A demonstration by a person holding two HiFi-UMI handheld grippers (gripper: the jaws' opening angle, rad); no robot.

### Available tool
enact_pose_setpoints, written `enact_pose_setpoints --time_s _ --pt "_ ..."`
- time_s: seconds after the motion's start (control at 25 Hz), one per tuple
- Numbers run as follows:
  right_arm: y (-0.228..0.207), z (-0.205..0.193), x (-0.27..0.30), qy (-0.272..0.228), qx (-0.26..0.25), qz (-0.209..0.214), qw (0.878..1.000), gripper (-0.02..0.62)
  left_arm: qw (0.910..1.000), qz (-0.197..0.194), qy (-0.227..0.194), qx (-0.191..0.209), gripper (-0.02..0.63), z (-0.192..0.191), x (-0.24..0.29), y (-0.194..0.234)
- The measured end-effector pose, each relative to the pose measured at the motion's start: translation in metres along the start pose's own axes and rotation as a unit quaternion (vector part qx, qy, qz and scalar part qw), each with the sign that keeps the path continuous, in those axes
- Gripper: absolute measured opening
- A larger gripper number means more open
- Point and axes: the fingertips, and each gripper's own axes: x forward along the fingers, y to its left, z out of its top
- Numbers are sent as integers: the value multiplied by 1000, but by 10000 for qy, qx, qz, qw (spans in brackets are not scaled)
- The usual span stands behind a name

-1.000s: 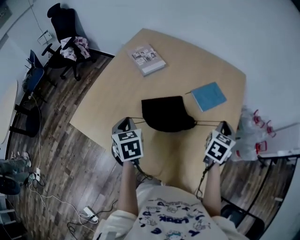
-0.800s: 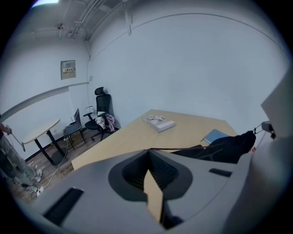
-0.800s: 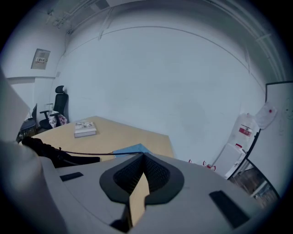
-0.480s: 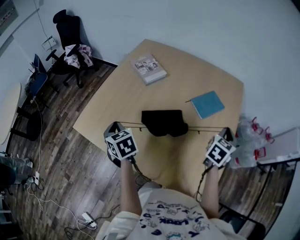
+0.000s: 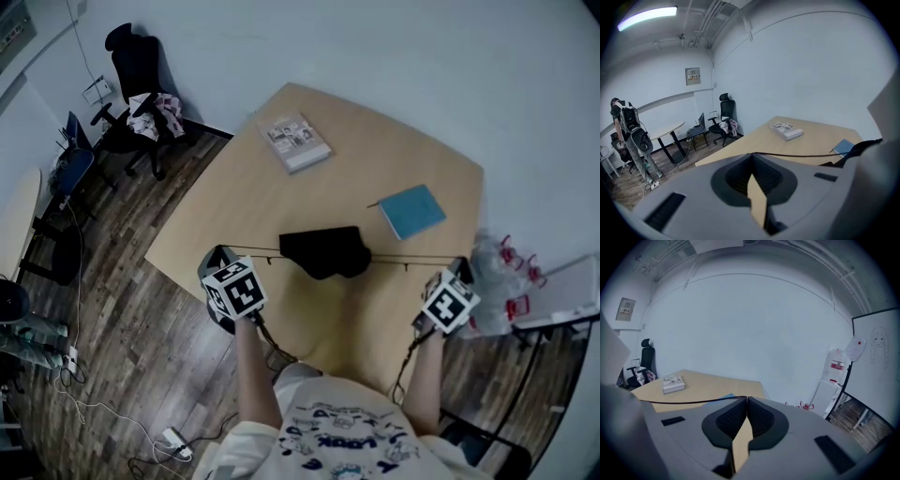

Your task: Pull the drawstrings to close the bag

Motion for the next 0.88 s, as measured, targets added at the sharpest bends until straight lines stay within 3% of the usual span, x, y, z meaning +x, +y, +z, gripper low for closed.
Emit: enact_pose_setpoints --time_s 0.44,0.68,0.88 --pt "7 -16 10 267 95 204 9994 2 9999 -86 -30 63 2 2 -3 -10" --pt "39 -42 17 893 -246 1023 9904 3 9968 -676 189 394 2 -12 3 -42" --pt "75 -81 12 1619 -924 1907 9638 5 9867 -1361 399 790 2 -37 2 -86"
